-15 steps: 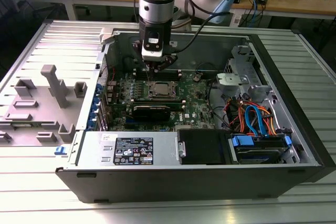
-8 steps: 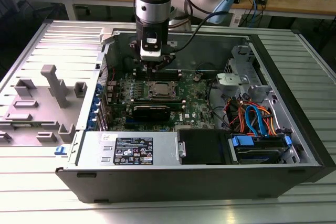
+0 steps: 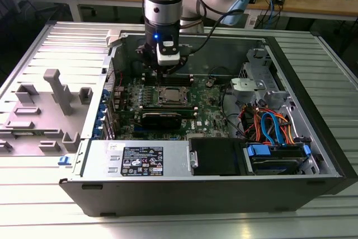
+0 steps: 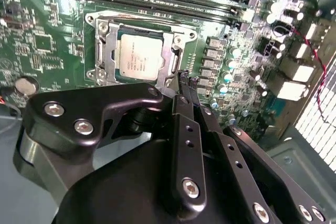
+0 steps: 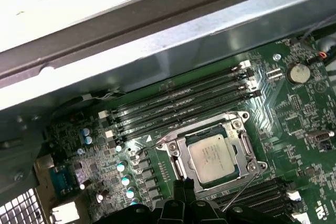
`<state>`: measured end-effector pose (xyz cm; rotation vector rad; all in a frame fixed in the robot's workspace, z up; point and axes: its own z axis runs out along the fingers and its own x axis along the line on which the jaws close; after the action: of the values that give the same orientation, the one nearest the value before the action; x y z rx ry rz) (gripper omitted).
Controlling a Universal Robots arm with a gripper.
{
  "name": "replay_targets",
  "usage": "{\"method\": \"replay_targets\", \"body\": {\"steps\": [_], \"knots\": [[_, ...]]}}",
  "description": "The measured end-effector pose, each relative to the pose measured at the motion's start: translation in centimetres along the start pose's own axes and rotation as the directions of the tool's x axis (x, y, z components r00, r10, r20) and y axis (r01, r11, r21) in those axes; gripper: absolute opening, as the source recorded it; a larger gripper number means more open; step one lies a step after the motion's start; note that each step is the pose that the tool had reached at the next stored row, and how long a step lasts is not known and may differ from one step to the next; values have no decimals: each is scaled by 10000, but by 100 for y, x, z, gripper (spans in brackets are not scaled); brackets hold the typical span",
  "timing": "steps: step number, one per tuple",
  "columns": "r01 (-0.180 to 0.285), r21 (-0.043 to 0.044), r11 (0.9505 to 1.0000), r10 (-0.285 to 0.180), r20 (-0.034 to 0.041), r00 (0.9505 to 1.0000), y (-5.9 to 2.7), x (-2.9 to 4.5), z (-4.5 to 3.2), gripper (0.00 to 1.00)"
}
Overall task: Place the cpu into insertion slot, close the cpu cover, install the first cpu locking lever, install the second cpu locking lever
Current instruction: 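Install the first cpu locking lever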
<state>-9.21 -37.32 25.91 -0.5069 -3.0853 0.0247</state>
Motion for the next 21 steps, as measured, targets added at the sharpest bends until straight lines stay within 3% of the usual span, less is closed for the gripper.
{"method": "replay_targets", "body": {"steps": [9, 19, 21], "knots": [[783, 1, 9969, -783, 11, 9969, -33, 97, 2, 11], [836, 2, 9965, -836, 12, 9965, -35, 102, 3, 11], [1091, 5, 9940, -1091, 16, 9940, -37, 111, 3, 11]]}}
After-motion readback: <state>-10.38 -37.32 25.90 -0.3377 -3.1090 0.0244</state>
